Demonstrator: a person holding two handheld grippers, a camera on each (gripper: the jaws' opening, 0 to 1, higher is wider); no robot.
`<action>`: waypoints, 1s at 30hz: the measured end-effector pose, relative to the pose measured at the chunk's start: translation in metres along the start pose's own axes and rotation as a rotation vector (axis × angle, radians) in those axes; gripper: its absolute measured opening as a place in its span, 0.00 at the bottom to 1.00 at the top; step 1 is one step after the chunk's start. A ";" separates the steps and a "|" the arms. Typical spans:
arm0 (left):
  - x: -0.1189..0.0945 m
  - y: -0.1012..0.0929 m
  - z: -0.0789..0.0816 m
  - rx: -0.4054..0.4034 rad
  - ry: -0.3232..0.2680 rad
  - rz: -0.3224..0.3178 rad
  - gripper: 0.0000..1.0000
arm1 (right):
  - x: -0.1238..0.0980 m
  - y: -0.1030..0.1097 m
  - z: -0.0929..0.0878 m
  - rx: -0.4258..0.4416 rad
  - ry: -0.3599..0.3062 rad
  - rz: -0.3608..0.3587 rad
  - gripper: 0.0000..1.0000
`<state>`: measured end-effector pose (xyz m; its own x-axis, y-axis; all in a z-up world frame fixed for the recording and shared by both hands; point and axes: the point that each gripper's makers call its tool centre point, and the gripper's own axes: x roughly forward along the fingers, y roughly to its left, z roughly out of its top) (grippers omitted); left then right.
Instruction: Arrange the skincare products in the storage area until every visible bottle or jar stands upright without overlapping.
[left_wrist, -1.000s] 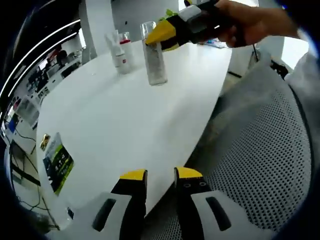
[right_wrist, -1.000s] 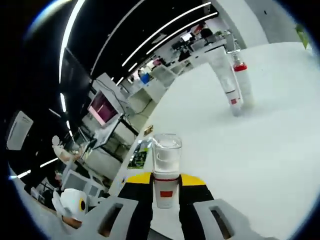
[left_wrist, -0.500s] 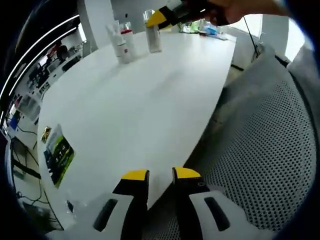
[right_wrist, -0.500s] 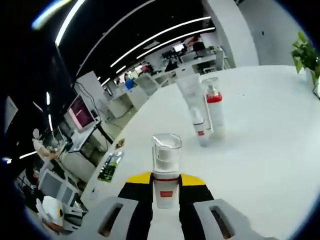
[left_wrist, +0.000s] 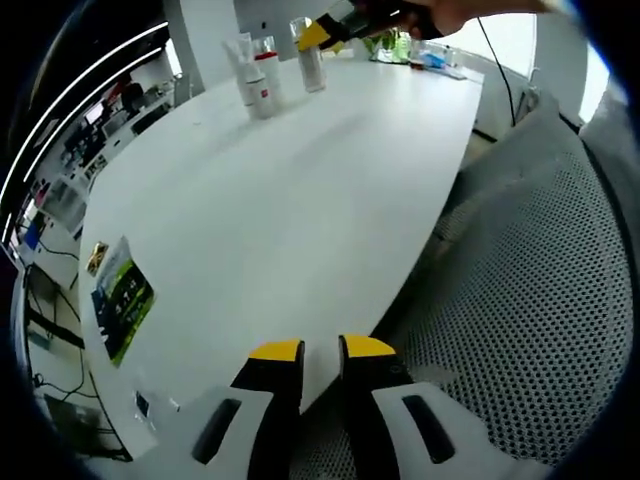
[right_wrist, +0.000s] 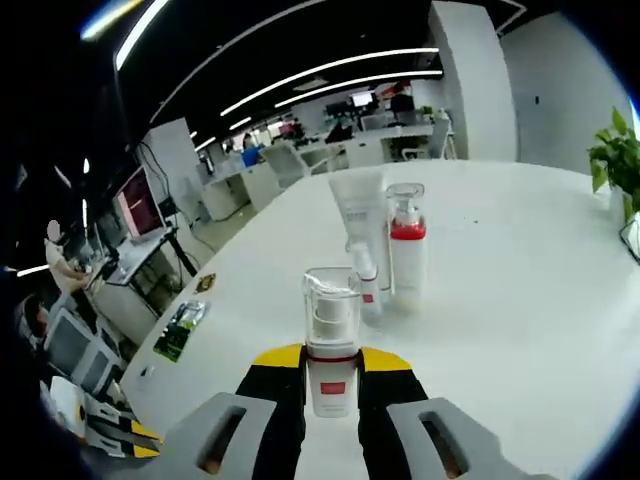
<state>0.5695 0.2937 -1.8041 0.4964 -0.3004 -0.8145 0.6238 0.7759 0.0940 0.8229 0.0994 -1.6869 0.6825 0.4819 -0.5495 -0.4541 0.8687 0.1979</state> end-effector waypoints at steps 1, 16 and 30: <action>0.000 0.000 0.000 -0.002 0.001 -0.002 0.10 | 0.003 -0.003 0.001 -0.010 -0.002 -0.008 0.13; 0.001 -0.003 -0.002 -0.007 0.008 -0.016 0.08 | 0.043 -0.038 0.010 -0.125 -0.018 -0.121 0.13; 0.001 -0.006 -0.004 -0.008 0.020 -0.028 0.01 | 0.068 -0.051 0.009 -0.137 -0.009 -0.158 0.13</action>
<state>0.5639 0.2915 -1.8080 0.4666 -0.3108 -0.8281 0.6321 0.7721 0.0663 0.8978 0.0888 -1.7271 0.7559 0.3426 -0.5579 -0.4142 0.9102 -0.0024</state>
